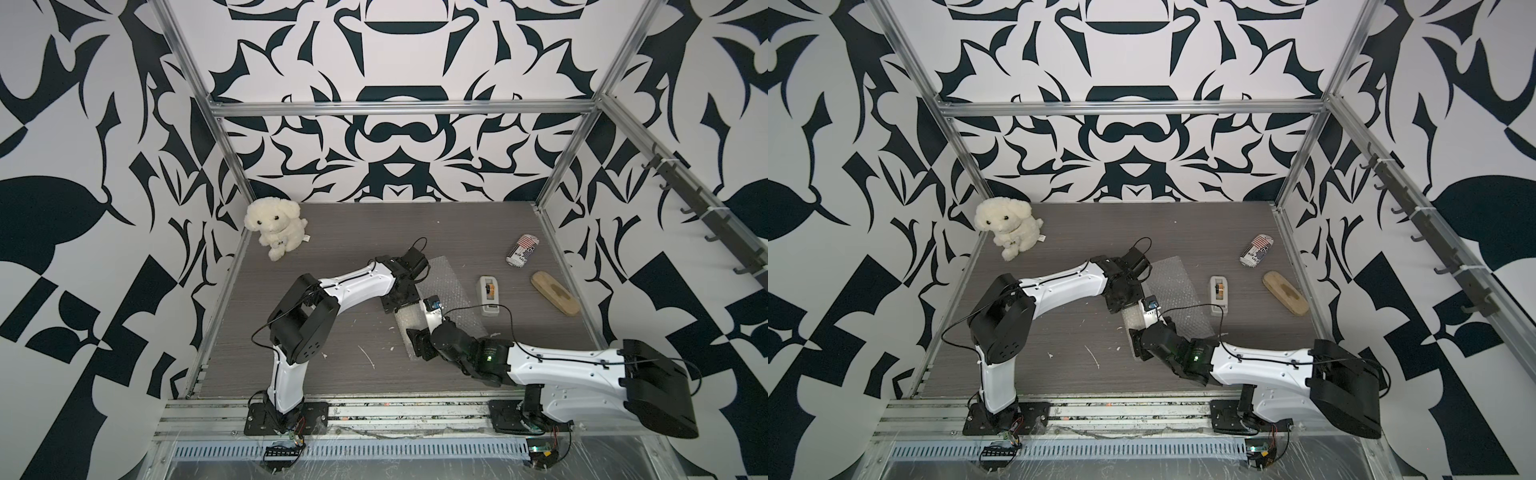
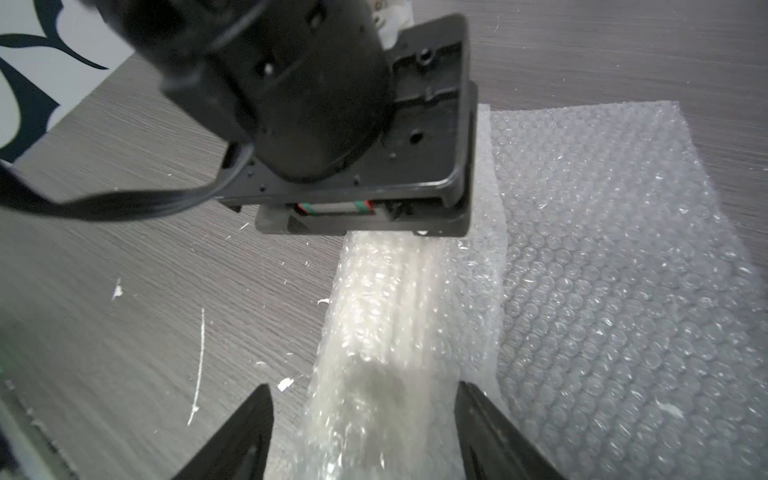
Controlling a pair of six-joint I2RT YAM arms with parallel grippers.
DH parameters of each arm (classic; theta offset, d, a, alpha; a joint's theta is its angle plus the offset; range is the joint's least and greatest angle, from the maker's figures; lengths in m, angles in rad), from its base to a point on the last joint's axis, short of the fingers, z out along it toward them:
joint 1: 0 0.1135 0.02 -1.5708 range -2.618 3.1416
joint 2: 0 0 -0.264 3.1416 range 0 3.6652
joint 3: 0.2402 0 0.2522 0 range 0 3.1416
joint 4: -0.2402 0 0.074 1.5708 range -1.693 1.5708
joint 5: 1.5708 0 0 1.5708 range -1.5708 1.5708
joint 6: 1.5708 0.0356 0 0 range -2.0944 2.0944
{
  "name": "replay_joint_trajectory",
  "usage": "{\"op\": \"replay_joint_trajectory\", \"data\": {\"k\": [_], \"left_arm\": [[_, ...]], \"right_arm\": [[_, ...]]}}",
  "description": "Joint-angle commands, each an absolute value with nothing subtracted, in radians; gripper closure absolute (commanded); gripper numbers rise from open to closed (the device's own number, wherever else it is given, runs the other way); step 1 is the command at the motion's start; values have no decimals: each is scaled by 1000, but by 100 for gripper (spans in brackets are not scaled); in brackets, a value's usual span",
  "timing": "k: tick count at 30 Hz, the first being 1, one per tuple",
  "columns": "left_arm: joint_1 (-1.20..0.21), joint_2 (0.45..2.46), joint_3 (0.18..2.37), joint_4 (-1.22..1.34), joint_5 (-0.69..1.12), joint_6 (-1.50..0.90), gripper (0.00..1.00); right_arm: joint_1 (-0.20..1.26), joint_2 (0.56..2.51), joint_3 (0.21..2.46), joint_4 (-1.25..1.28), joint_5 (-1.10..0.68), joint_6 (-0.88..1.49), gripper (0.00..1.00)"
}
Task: Wrap vases in bubble wrap
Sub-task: Wrap the vase in bubble wrap.
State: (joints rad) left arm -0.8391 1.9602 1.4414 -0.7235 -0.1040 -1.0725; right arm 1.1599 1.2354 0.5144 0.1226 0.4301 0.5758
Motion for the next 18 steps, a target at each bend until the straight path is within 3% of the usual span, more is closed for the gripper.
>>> {"op": "replay_joint_trajectory", "data": {"k": [1,2,3,12,18], "left_arm": [[-839,2048,1459,-926,-176,-1049,37],[-839,2058,1474,-942,-180,-1049,37],[-841,2068,1488,-954,-182,-1049,37],[-841,2098,1526,-959,-149,-1045,37],[-841,2100,1528,-961,-145,-1045,37]], "right_arm": [[1194,1302,548,189,549,593,26],[1204,1324,550,197,569,602,7],[1215,1352,549,211,596,612,1],[1289,1542,610,224,761,690,3],[1296,1616,680,175,882,687,16]]}}
